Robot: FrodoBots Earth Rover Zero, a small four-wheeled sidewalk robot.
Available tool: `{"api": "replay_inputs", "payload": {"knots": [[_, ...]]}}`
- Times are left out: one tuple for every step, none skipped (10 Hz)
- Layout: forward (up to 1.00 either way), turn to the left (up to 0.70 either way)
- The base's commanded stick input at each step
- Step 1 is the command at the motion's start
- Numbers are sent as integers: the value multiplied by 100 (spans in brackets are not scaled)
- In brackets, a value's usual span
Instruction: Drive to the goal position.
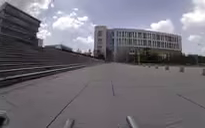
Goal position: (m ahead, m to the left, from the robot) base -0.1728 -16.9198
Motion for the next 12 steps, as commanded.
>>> {"api": "replay_inputs", "payload": {"knots": [[70,0],[70,0],[70,0],[70,0],[70,0],[70,0],[70,0],[70,0],[70,0],[70,0],[70,0],[70,-13]]}}
